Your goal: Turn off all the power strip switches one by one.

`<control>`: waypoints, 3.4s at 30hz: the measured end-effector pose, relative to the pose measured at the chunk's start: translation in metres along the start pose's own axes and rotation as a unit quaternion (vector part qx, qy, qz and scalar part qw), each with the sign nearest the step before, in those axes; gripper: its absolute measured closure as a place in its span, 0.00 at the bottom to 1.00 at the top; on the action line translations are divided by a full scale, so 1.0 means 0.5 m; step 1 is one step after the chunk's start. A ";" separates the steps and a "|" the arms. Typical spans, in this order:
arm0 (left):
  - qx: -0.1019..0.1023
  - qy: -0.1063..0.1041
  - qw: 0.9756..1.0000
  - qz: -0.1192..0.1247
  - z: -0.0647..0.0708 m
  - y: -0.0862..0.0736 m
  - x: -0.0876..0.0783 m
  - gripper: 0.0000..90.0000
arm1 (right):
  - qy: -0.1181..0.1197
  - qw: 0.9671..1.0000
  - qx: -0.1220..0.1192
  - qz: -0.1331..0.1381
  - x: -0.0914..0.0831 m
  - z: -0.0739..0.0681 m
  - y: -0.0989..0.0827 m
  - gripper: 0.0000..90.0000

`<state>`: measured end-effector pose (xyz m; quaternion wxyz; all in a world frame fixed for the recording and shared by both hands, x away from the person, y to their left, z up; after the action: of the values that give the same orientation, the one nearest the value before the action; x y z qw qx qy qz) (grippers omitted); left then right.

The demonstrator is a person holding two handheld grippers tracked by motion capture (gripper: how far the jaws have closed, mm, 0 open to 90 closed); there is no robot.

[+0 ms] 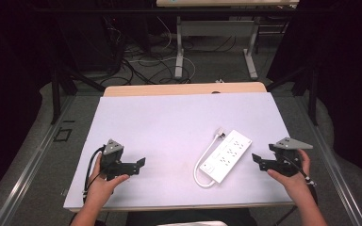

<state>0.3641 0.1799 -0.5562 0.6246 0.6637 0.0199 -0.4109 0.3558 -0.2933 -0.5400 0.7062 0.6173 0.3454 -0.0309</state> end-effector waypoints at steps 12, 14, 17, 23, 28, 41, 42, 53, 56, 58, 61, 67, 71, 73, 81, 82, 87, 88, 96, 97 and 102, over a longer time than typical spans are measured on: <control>-0.005 -0.002 1.000 -0.015 0.006 -0.003 -0.002 0.00 | 0.035 0.997 -0.031 -0.055 0.025 -0.027 -0.004 0.28; 0.001 -0.003 1.000 -0.018 0.006 -0.002 -0.003 0.00 | 0.039 0.996 -0.041 -0.064 0.030 -0.032 0.001 0.28; -0.009 -0.010 1.000 -0.021 0.010 -0.001 -0.005 0.00 | 0.047 0.996 -0.040 -0.068 0.033 -0.039 0.005 0.30; -0.005 -0.006 1.000 -0.021 0.010 0.000 -0.006 0.01 | 0.070 0.992 -0.059 -0.084 0.042 -0.064 0.014 0.36; -0.004 -0.008 1.000 -0.027 0.012 0.000 -0.007 0.03 | 0.086 0.988 -0.077 -0.102 0.051 -0.086 0.020 0.39; -0.002 -0.010 1.000 -0.029 0.015 -0.001 -0.005 0.04 | 0.115 0.977 -0.119 -0.135 0.063 -0.130 0.033 0.40; -0.001 -0.010 1.000 -0.029 0.015 -0.001 -0.005 0.04 | 0.118 0.975 -0.125 -0.138 0.064 -0.133 0.035 0.40; -0.004 -0.015 0.999 -0.029 0.017 -0.002 -0.004 0.04 | 0.116 0.970 -0.147 -0.158 0.081 -0.157 0.053 0.39; -0.007 -0.014 0.999 -0.030 0.017 -0.004 -0.003 0.04 | 0.120 0.969 -0.148 -0.158 0.090 -0.165 0.056 0.39; -0.008 -0.015 0.999 -0.029 0.017 -0.004 -0.003 0.04 | 0.122 0.969 -0.136 -0.164 0.094 -0.172 0.057 0.39; -0.007 -0.015 0.999 -0.030 0.017 -0.004 -0.002 0.04 | 0.124 0.970 -0.115 -0.177 0.097 -0.186 0.057 0.39; -0.011 -0.016 0.999 -0.032 0.018 -0.006 -0.002 0.04 | 0.135 0.968 -0.108 -0.183 0.118 -0.208 0.067 0.41; -0.008 -0.017 0.999 -0.034 0.017 -0.007 -0.002 0.04 | 0.143 0.965 -0.111 -0.187 0.127 -0.226 0.069 0.41; -0.007 -0.017 0.999 -0.032 0.016 -0.006 -0.002 0.04 | 0.145 0.964 -0.115 -0.193 0.130 -0.232 0.070 0.41; -0.007 -0.017 0.999 -0.032 0.015 -0.006 -0.002 0.04 | 0.152 0.961 -0.114 -0.199 0.143 -0.245 0.076 0.50; -0.007 -0.017 0.999 -0.032 0.015 -0.006 -0.002 0.04 | 0.151 0.962 -0.117 -0.194 0.145 -0.247 0.077 0.51; -0.008 -0.017 0.999 -0.031 0.014 -0.006 -0.002 0.04 | 0.161 0.958 -0.129 -0.201 0.146 -0.256 0.080 0.72; -0.008 -0.017 0.999 -0.031 0.014 -0.006 -0.002 0.04 | 0.161 0.957 -0.133 -0.203 0.145 -0.260 0.080 0.79; -0.013 -0.017 0.999 -0.031 0.013 -0.007 -0.002 0.04 | 0.174 0.953 -0.143 -0.204 0.151 -0.268 0.079 1.00; -0.010 -0.017 0.999 -0.033 0.012 -0.007 -0.002 0.04 | 0.175 0.952 -0.142 -0.207 0.151 -0.269 0.078 1.00; -0.010 -0.017 0.999 -0.031 0.012 -0.007 -0.002 0.04 | 0.183 0.947 -0.149 -0.217 0.157 -0.279 0.068 1.00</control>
<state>0.3587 0.1761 -0.5578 0.6185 0.6490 0.0341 -0.4416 0.3688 -0.1309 -0.5523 0.6912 0.4097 0.5951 -0.0185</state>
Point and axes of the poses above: each handheld gripper's, and its own axes: x roughly forward along the jaws, y roughly out of its top, z roughly to its right, the point moved 6 cm from there along x, roughly forward along the jaws, and after that the axes turned 3 degrees about z, right-handed, at the moved point
